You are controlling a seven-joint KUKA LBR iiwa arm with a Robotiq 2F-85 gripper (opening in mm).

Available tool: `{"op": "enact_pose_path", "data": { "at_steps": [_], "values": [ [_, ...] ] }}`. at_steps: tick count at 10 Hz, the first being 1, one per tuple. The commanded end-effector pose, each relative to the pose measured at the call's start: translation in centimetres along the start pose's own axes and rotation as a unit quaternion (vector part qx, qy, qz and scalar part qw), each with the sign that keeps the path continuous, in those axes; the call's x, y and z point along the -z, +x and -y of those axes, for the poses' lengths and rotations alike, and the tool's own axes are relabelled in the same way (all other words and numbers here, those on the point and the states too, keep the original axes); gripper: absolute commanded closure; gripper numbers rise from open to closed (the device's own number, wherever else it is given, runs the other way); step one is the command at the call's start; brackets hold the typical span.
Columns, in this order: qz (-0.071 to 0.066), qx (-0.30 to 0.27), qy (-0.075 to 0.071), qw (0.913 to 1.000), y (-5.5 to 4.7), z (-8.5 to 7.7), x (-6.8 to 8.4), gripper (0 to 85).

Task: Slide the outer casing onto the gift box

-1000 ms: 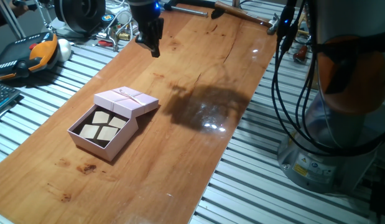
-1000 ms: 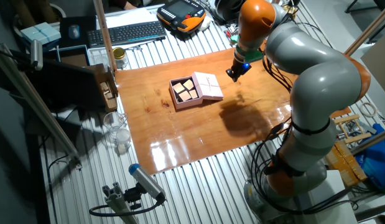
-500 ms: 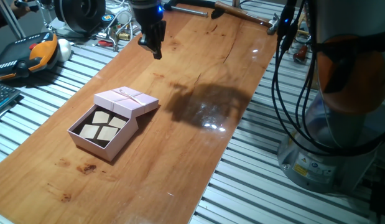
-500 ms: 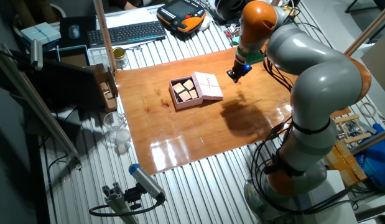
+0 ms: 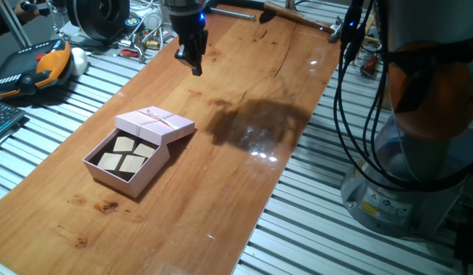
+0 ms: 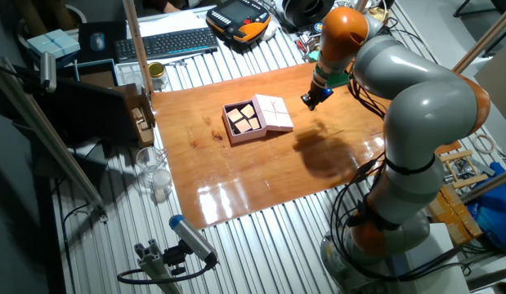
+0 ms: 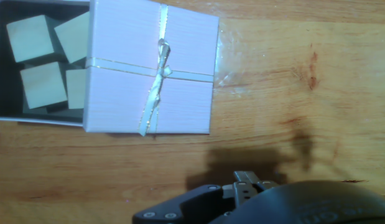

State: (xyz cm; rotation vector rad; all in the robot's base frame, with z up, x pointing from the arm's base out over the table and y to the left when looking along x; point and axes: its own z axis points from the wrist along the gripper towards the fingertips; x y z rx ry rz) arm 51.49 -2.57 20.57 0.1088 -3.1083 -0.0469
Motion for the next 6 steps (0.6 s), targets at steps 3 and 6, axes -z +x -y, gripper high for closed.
{"op": "enact_pose_path", "data": {
  "at_steps": [3, 6],
  "values": [
    [0.000, 0.004, 0.002, 1.0000, 0.1, 1.4, 0.2, 85.0],
    [0.005, -0.002, 0.003, 1.0000, 0.1, 2.2, -0.4, 85.0]
  ]
}}
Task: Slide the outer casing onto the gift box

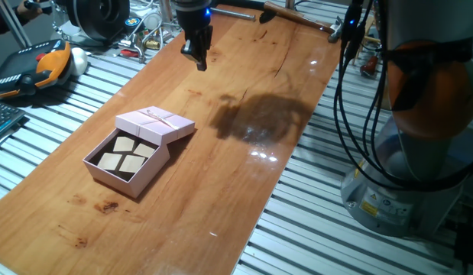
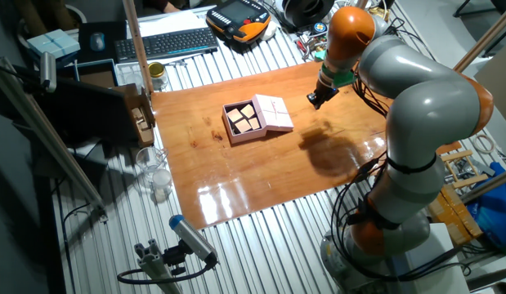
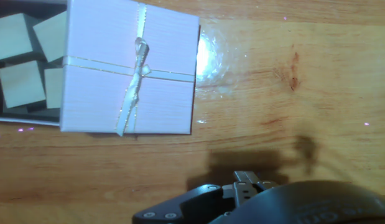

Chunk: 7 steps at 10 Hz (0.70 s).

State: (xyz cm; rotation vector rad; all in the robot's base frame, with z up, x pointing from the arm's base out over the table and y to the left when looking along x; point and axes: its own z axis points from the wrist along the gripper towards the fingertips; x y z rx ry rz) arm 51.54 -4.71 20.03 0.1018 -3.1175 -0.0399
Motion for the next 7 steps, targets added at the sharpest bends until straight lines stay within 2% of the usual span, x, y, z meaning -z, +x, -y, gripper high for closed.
{"op": "enact_pose_path", "data": {
  "at_steps": [1, 2, 4, 6, 7],
  "values": [
    [0.000, -0.003, -0.001, 1.0000, -0.1, 0.0, -0.1, 85.0],
    [-0.003, -0.008, -0.003, 1.0000, -0.5, -0.3, -0.5, 85.0],
    [0.001, -0.012, -0.007, 0.9999, -1.2, -0.4, -1.7, 85.0],
    [0.000, -0.016, -0.006, 0.9999, -2.0, -0.4, -1.8, 85.0],
    [0.004, -0.017, 0.003, 0.9998, -2.1, -0.6, -1.9, 85.0]
  ]
}}
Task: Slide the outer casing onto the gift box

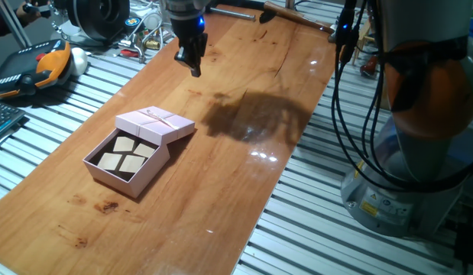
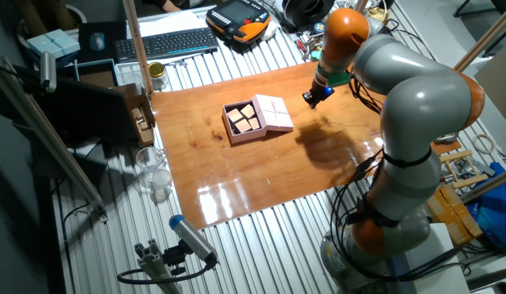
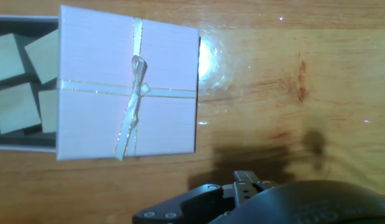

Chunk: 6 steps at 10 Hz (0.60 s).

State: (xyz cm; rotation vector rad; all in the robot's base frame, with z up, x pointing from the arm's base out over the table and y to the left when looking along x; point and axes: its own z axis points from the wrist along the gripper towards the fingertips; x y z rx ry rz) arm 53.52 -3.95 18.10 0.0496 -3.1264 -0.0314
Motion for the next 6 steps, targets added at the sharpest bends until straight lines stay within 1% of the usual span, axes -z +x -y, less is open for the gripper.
{"op": "enact_pose_path", "data": {
  "at_steps": [1, 2, 3, 4, 6],
  "values": [
    [0.001, 0.000, 0.002, 1.0000, -0.1, 0.0, -0.1, 85.0],
    [0.003, -0.002, -0.004, 1.0000, -0.1, -0.1, -0.4, 85.0],
    [0.008, -0.004, -0.004, 1.0000, -0.3, -0.2, -1.0, 85.0],
    [0.008, -0.005, -0.003, 0.9999, -0.3, -0.3, -1.3, 85.0],
    [0.005, -0.006, -0.007, 0.9999, -0.7, -0.7, -1.8, 85.0]
  ]
}}
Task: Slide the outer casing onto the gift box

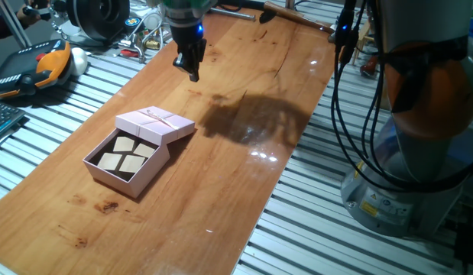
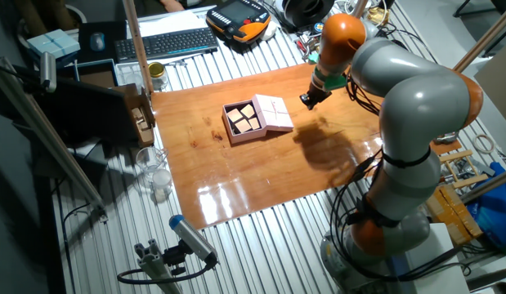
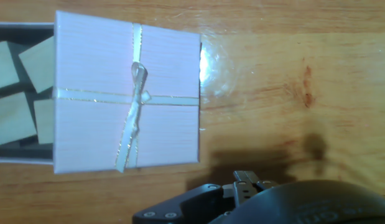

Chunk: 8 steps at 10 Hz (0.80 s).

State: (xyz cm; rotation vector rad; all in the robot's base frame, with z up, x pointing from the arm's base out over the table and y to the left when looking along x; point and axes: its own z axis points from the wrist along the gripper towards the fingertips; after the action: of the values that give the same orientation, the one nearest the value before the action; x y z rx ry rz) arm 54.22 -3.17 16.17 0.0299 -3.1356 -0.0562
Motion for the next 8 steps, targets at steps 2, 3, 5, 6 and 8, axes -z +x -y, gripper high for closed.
{"op": "enact_pose_path", "data": {
  "at_steps": [2, 3, 5, 6, 8],
  "values": [
    [0.002, 0.000, -0.001, 1.0000, -0.2, -0.4, -0.4, 85.0],
    [0.002, -0.001, -0.002, 1.0000, -0.2, -0.4, -0.4, 85.0],
    [0.002, -0.001, 0.003, 1.0000, -0.3, -0.5, -0.8, 85.0],
    [0.002, -0.003, 0.003, 1.0000, -0.4, -0.6, -1.1, 85.0],
    [0.000, -0.008, 0.007, 0.9999, -0.5, -0.7, -1.3, 85.0]
  ]
}}
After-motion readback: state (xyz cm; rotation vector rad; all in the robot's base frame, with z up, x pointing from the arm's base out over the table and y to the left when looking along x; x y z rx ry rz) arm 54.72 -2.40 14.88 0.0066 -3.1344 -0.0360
